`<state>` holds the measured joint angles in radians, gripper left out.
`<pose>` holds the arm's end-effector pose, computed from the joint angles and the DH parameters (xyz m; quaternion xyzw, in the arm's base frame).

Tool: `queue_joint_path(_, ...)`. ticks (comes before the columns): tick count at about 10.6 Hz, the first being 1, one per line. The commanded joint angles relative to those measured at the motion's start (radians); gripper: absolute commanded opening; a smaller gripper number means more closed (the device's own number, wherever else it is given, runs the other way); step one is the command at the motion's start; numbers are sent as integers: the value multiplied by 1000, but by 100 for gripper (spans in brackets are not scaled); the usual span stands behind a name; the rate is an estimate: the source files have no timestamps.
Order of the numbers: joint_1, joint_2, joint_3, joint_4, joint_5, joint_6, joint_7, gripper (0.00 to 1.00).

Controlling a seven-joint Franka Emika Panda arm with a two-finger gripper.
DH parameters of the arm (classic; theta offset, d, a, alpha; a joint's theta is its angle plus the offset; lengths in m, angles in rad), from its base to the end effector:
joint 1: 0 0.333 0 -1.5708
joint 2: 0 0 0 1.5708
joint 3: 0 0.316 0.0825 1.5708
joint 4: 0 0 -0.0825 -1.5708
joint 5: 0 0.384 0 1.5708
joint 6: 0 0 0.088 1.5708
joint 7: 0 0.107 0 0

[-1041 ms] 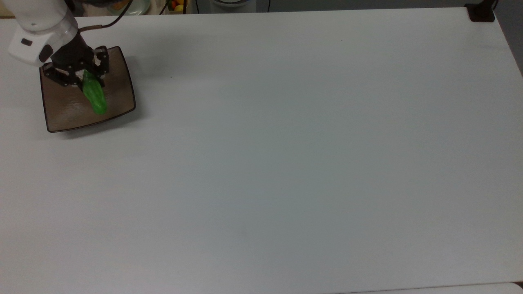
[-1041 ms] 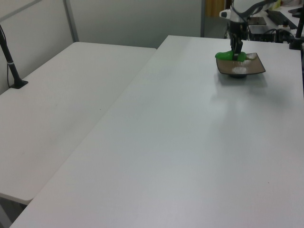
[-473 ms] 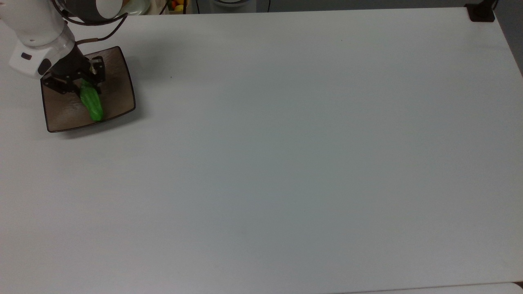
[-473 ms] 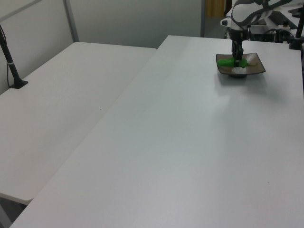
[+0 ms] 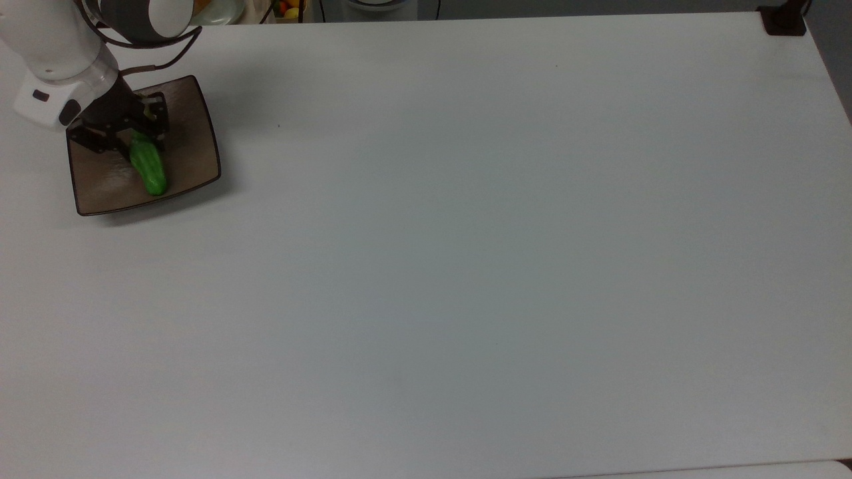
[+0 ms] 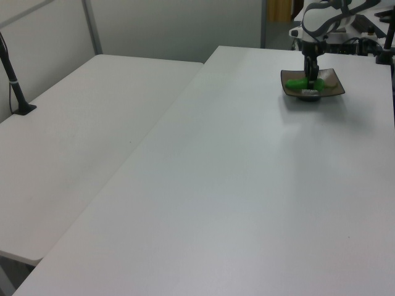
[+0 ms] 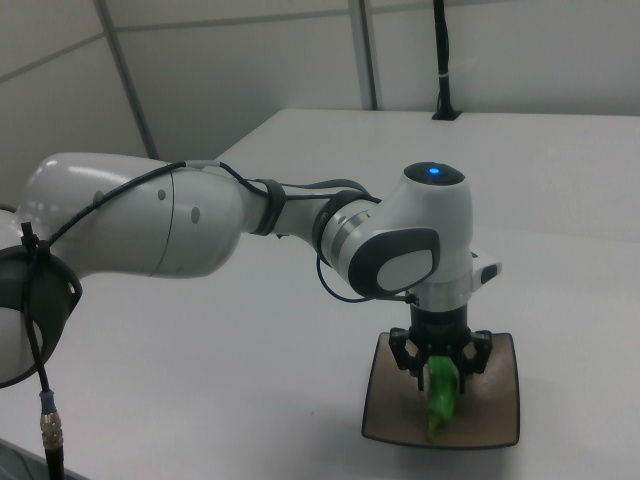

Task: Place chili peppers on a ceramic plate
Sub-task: 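Lower the pepper onto the plate and open the gripper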

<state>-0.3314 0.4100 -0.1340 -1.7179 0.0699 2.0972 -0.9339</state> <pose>0.5912 -0.2841 0.3493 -0.9755 -0.2196 0.0080 0.0110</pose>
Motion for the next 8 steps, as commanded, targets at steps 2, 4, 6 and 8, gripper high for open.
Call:
queue_joint_path(2,3,-19,-4,-16,8,1,4,100)
queue_joint_path(4,8,-40,-4,-9,16,-11,39,100)
queue_joint_path(6,32,-98,-3,6,16,-57,189,100)
queue_joint_path(8,70,-167,-3,41,16,-142,320,100)
